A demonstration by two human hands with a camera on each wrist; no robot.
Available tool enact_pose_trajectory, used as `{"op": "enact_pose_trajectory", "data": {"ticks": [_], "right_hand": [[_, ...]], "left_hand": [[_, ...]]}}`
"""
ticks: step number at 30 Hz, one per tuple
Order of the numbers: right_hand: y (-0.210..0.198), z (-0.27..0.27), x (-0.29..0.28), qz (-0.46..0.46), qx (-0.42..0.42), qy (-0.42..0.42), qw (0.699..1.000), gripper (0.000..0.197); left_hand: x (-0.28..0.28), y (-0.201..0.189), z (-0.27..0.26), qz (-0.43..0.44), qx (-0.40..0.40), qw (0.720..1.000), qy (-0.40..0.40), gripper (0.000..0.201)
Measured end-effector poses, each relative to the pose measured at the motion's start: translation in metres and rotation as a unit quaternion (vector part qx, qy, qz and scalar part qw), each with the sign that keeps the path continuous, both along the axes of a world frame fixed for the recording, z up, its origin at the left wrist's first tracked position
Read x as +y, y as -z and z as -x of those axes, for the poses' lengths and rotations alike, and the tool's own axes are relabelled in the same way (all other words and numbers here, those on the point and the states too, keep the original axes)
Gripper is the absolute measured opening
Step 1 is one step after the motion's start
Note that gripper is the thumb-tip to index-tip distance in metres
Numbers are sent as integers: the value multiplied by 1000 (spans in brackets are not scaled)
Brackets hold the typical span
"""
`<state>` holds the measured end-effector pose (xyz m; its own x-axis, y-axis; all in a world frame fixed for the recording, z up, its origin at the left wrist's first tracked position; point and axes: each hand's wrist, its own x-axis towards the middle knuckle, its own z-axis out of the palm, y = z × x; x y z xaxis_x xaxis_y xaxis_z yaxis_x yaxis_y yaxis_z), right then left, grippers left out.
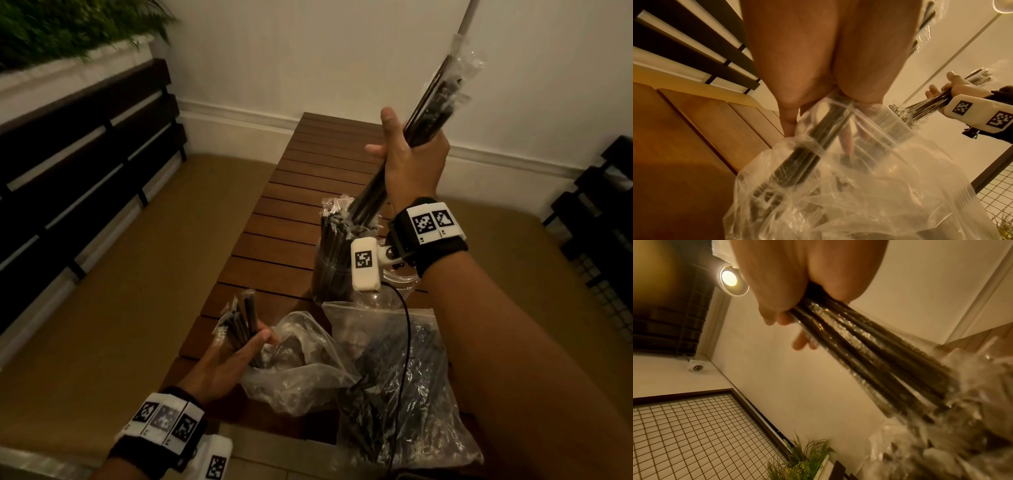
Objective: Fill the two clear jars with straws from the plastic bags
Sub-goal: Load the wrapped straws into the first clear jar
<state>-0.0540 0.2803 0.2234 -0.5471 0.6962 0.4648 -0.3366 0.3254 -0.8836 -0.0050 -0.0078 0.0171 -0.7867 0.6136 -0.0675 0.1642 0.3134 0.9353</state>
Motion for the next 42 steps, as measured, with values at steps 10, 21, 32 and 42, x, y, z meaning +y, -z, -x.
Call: {"op": "enact_pose_trajectory", "data": {"ticks": [10, 21, 32, 42], "right_hand": [[-5, 3, 0, -82, -44, -12, 996, 17], [19, -1, -5, 2, -47, -90, 995, 8], [34, 4, -3, -32, -60, -113, 991, 4], [65, -3, -3, -52, -220, -78, 971, 31]], "left_hand": [[0, 0, 1, -3, 5, 1000, -3, 27], [2, 0, 2, -9, -2, 1000, -2, 26], [2, 1, 2, -14, -13, 1000, -8, 27], [4, 0, 0, -28, -21, 999, -16, 26]]}}
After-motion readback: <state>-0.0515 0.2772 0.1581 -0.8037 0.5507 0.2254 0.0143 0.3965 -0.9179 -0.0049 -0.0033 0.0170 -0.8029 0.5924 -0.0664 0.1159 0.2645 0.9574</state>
